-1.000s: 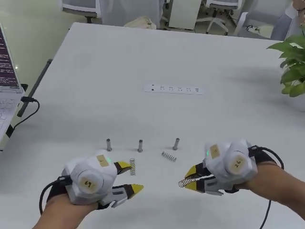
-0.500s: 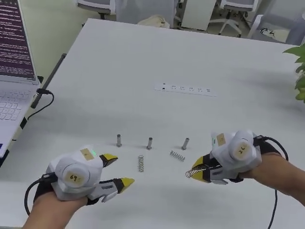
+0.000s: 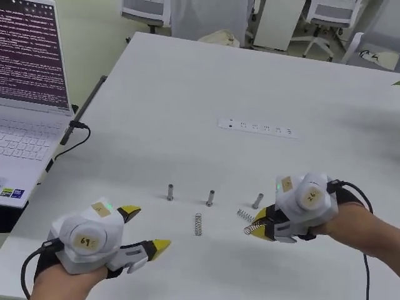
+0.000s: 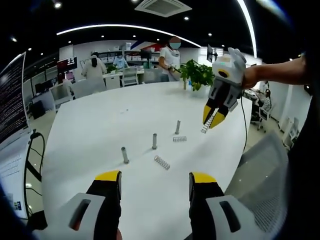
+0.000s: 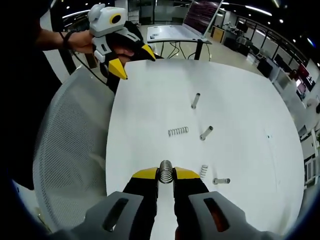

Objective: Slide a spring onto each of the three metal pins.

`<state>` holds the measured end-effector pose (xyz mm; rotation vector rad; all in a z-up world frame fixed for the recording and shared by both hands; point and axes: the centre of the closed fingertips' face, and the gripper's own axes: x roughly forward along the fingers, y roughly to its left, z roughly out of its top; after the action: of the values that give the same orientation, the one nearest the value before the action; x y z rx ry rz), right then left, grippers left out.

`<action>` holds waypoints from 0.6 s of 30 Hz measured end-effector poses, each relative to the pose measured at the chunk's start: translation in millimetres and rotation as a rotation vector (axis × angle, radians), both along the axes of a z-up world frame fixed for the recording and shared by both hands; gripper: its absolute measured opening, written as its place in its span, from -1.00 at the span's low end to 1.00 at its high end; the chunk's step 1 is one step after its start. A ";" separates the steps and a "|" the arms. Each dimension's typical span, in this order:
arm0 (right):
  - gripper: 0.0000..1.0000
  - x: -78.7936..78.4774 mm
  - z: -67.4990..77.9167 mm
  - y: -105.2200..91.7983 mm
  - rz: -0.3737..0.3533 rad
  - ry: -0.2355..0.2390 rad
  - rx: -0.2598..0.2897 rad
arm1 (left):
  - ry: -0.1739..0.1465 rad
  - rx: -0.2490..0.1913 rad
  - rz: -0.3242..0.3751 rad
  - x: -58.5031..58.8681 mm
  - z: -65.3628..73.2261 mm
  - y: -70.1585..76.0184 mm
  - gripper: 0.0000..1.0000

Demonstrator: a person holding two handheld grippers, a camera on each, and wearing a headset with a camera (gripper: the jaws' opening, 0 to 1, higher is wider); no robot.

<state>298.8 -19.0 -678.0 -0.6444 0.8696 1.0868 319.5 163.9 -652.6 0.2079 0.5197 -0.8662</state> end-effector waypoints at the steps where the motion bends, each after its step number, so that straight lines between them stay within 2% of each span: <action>1: -0.83 1.7 -0.7 1.6 0.003 0.001 0.000 | 0.001 0.001 0.008 1.1 -1.0 1.8 0.03; 12: -0.83 29.2 -2.0 19.7 0.035 -0.001 -0.009 | 0.006 -0.020 0.049 5.9 -0.5 10.7 0.10; 18: -0.83 42.8 -1.1 29.5 0.054 -0.002 -0.011 | 0.002 -0.003 0.049 8.3 -1.6 13.2 0.15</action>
<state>341.6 10.4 -679.1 -0.6815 0.8612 1.1301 327.8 177.2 -654.2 0.1909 0.5237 -0.8194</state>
